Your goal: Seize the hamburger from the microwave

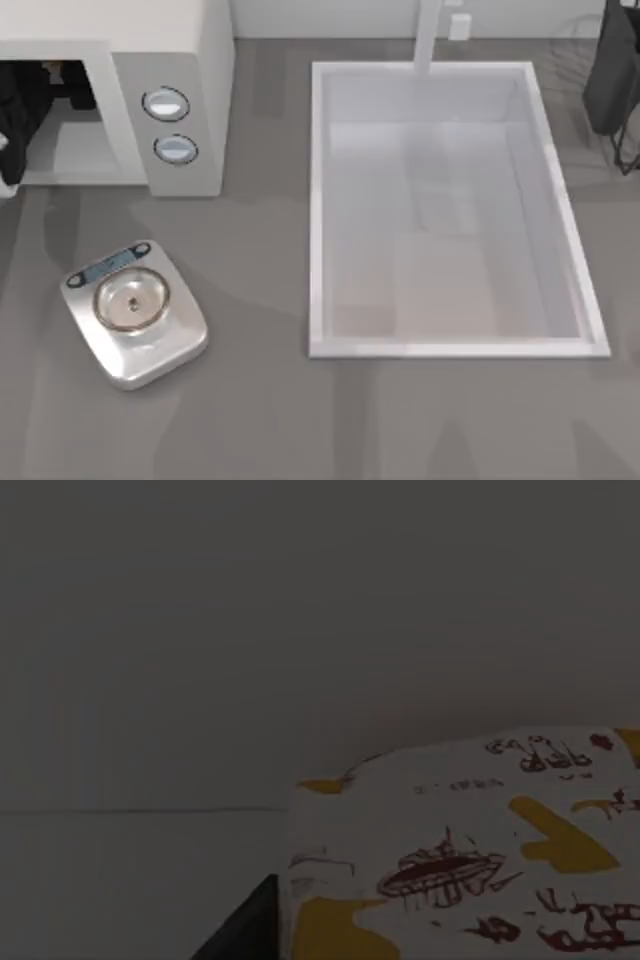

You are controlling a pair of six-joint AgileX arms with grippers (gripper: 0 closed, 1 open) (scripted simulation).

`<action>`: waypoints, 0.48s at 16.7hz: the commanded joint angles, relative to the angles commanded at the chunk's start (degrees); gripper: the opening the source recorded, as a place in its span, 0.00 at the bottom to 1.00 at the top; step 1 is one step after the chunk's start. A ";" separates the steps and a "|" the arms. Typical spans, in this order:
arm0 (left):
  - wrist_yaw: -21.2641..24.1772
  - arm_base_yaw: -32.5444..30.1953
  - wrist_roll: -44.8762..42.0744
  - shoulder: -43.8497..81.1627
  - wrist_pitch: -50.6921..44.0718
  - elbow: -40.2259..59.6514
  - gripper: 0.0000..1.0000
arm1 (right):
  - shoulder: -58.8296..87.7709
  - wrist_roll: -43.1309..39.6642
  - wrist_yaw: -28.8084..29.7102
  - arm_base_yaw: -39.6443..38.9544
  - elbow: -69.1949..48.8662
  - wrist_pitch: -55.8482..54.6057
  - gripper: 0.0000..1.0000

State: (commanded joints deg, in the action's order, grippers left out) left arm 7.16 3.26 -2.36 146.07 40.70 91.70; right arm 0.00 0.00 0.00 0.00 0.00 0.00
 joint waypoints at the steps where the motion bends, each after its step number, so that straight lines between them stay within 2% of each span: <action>1: -1.94 -1.77 0.68 -2.56 -0.37 -1.83 0.00 | 0.00 0.00 0.00 0.00 0.00 0.00 1.00; 8: -19.11 -19.07 6.58 -30.95 -8.73 -23.13 0.00 | 0.00 0.00 0.00 0.00 0.00 0.00 1.00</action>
State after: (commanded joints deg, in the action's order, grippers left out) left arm -11.95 -15.81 4.23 115.12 31.97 68.57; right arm 0.00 0.00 0.00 0.00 0.00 0.00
